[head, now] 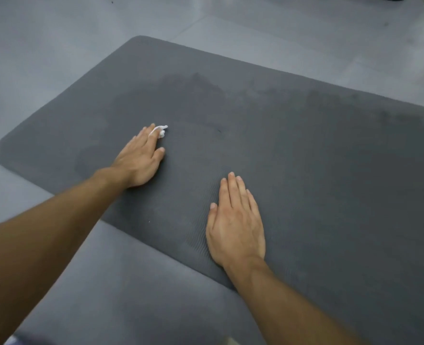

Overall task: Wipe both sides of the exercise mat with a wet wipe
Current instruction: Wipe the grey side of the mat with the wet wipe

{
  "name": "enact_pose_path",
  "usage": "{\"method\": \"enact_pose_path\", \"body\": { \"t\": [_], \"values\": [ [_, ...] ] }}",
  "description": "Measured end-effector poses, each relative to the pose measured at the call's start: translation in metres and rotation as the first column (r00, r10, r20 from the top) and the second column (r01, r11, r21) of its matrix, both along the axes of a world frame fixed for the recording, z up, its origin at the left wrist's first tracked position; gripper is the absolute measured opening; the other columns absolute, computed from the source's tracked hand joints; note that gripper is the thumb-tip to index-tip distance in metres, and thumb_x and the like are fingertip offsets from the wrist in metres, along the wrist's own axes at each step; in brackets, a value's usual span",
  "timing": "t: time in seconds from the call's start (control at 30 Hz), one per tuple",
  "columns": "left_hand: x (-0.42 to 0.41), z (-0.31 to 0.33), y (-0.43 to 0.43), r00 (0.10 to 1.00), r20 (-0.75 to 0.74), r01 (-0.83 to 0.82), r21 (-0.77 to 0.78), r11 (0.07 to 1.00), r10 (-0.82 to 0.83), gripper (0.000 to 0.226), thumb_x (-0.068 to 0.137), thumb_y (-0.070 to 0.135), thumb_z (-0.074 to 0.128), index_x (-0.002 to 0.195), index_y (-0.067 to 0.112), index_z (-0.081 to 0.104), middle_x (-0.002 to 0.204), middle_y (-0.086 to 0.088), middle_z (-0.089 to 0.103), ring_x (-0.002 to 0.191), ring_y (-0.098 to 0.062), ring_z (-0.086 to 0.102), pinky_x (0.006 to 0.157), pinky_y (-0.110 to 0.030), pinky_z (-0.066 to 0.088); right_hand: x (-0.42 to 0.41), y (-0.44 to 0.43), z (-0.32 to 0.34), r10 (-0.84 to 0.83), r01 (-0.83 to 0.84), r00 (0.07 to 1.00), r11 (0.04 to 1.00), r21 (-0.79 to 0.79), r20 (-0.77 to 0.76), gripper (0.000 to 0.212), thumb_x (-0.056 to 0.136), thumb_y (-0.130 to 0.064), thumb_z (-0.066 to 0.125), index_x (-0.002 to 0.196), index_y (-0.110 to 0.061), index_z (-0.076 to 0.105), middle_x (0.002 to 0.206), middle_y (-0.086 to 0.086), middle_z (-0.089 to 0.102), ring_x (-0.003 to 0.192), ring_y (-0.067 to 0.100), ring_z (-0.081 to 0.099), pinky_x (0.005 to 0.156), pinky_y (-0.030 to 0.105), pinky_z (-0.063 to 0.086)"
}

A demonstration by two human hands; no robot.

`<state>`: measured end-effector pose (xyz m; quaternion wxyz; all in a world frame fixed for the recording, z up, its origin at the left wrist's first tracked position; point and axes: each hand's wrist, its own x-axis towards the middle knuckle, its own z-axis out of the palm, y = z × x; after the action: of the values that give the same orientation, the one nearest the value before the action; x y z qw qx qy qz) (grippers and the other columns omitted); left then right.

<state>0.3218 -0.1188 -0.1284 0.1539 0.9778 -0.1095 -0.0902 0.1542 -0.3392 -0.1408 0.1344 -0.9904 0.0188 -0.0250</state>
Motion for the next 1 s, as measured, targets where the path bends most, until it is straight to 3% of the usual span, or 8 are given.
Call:
{"method": "enact_pose_path", "body": {
  "t": [0.1, 0.23, 0.37, 0.43, 0.57, 0.73, 0.83, 1.0],
  "values": [
    [0.025, -0.003, -0.047, 0.999, 0.003, 0.039, 0.035, 0.999, -0.039, 0.063, 0.108, 0.036, 0.031, 0.163, 0.013, 0.010, 0.172, -0.005, 0.002, 0.158, -0.019, -0.001, 0.127, -0.037, 0.001, 0.001, 0.000, 0.000, 0.003, -0.003, 1.000, 1.000, 0.010, -0.001, 0.062, 0.103, -0.033, 0.025, 0.160, -0.008, 0.024, 0.169, 0.008, 0.016, 0.156, 0.020, 0.011, 0.127, 0.038, 0.012],
    [0.025, 0.001, -0.106, 0.971, 0.017, 0.235, 0.089, 0.968, -0.238, 0.064, 0.109, 0.037, 0.029, 0.163, 0.010, 0.006, 0.172, -0.003, -0.004, 0.157, -0.017, -0.007, 0.127, -0.034, -0.002, 0.001, 0.001, -0.002, -0.006, 0.005, 1.000, 1.000, 0.012, 0.012, 0.062, 0.103, -0.032, 0.029, 0.158, -0.006, 0.027, 0.168, 0.010, 0.019, 0.156, 0.021, 0.014, 0.127, 0.038, 0.014],
    [-0.006, 0.000, -0.131, 0.912, 0.011, 0.410, 0.050, 0.911, -0.411, 0.064, 0.108, 0.035, 0.029, 0.163, 0.011, 0.007, 0.172, -0.001, -0.003, 0.157, -0.015, -0.008, 0.126, -0.030, -0.004, 0.001, -0.001, -0.001, -0.002, 0.002, 1.000, 1.000, 0.026, 0.011, 0.062, 0.103, -0.032, 0.031, 0.159, -0.006, 0.025, 0.168, 0.009, 0.020, 0.156, 0.020, 0.014, 0.127, 0.038, 0.014],
    [-0.027, 0.002, -0.122, 0.883, 0.000, 0.470, -0.005, 0.883, -0.470, 0.066, 0.105, 0.042, 0.020, 0.164, 0.013, 0.008, 0.172, 0.003, -0.002, 0.156, -0.009, -0.008, 0.126, -0.028, -0.005, 0.001, 0.000, 0.000, 0.010, -0.010, 1.000, 0.999, 0.039, 0.008, 0.063, 0.104, -0.032, 0.030, 0.160, -0.006, 0.021, 0.168, 0.009, 0.018, 0.156, 0.019, 0.012, 0.127, 0.038, 0.013],
    [-0.070, 0.007, -0.088, 0.858, -0.035, 0.510, -0.070, 0.857, -0.513, 0.073, 0.100, 0.055, 0.006, 0.164, 0.020, 0.007, 0.170, 0.012, -0.005, 0.152, 0.003, -0.015, 0.124, -0.022, -0.008, 0.001, -0.001, -0.002, 0.028, -0.028, 1.000, 0.999, 0.026, 0.015, 0.063, 0.102, -0.033, 0.020, 0.160, -0.007, 0.020, 0.168, 0.008, 0.017, 0.156, 0.019, 0.011, 0.127, 0.038, 0.012],
    [-0.111, 0.014, -0.061, 0.856, -0.075, 0.510, -0.044, 0.859, -0.511, 0.073, 0.099, 0.056, 0.007, 0.164, 0.022, 0.003, 0.169, 0.014, -0.008, 0.151, 0.004, -0.019, 0.123, -0.021, -0.011, 0.000, -0.007, 0.000, 0.073, -0.073, 0.997, 0.997, 0.001, -0.015, 0.070, 0.100, -0.040, 0.010, 0.159, -0.005, 0.024, 0.168, 0.010, 0.019, 0.156, 0.021, 0.014, 0.126, 0.037, 0.011],
    [-0.124, 0.015, -0.054, 0.852, -0.077, 0.520, 0.005, 0.854, -0.518, 0.076, 0.098, 0.058, 0.006, 0.164, 0.021, -0.001, 0.169, 0.012, -0.012, 0.151, 0.002, -0.021, 0.123, -0.021, -0.012, -0.004, -0.017, 0.004, 0.173, -0.176, 0.980, 0.984, -0.016, -0.102, 0.076, 0.098, -0.050, 0.006, 0.162, -0.009, 0.012, 0.170, 0.006, 0.003, 0.157, 0.017, -0.001, 0.126, 0.033, -0.001],
    [-0.140, 0.019, -0.041, 0.819, -0.077, 0.573, 0.089, 0.815, -0.568, 0.085, 0.102, 0.065, 0.032, 0.163, 0.019, -0.007, 0.169, 0.010, -0.017, 0.151, -0.002, -0.024, 0.123, -0.021, -0.014, -0.028, -0.041, 0.017, 0.319, -0.326, 0.931, 0.945, -0.013, -0.176, 0.086, 0.093, -0.065, 0.003, 0.163, -0.016, -0.001, 0.170, -0.002, -0.012, 0.154, 0.009, -0.017, 0.123, 0.027, -0.012]
  ]
}}
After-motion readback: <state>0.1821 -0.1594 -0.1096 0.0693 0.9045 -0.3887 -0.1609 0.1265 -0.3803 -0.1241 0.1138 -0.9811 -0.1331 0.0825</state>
